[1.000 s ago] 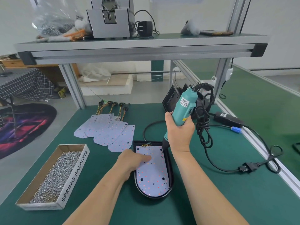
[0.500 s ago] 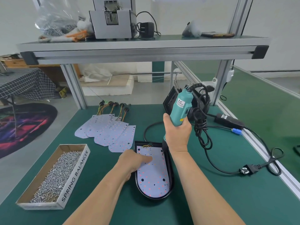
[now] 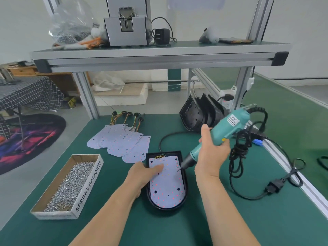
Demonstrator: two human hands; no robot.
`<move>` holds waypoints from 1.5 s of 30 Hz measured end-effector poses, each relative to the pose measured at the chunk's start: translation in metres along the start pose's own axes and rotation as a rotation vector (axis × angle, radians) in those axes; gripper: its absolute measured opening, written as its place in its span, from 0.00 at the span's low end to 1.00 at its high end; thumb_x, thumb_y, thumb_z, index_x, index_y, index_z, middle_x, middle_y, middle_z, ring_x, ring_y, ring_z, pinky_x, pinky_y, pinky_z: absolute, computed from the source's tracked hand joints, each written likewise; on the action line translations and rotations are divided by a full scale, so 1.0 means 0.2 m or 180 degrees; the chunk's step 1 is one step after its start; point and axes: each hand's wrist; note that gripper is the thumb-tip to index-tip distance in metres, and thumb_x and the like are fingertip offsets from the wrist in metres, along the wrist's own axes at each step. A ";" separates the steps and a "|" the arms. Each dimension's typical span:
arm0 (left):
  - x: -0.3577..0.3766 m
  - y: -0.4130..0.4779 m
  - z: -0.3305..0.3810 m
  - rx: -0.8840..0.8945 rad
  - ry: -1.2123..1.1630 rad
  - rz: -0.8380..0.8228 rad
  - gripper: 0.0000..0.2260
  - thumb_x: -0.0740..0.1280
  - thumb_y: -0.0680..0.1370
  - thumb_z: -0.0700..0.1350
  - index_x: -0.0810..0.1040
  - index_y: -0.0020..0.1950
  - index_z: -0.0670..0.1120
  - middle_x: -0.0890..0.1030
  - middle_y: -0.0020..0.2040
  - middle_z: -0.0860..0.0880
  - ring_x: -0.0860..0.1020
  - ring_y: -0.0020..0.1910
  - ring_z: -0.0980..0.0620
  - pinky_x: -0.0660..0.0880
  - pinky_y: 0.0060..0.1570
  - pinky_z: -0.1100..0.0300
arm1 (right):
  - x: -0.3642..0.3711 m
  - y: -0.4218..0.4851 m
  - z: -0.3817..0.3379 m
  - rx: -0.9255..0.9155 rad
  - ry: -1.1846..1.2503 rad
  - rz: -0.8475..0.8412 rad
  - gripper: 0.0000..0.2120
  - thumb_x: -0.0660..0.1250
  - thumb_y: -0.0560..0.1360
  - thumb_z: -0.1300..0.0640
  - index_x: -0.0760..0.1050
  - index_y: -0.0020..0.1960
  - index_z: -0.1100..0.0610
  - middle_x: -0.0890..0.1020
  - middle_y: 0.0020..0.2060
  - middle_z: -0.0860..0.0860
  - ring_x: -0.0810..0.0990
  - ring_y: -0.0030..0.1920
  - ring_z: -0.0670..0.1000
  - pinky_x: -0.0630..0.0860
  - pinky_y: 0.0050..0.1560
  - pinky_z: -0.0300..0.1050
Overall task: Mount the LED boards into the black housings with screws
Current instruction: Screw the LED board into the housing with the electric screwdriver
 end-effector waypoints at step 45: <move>0.09 -0.42 -0.11 0.0609 -0.3122 -0.0145 0.04 0.73 0.68 0.35 0.80 0.40 0.39 0.83 0.40 0.40 0.86 0.42 0.42 0.81 0.42 0.63 | -0.02 -0.28 -0.12 0.0556 0.0589 0.0365 0.10 0.70 0.75 0.51 0.69 0.40 0.50 0.75 0.29 0.45 0.73 0.31 0.47 0.72 0.41 0.49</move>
Point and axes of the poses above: each hand's wrist, its own y-axis towards the middle knuckle, its own x-axis out of the palm, z = x × y
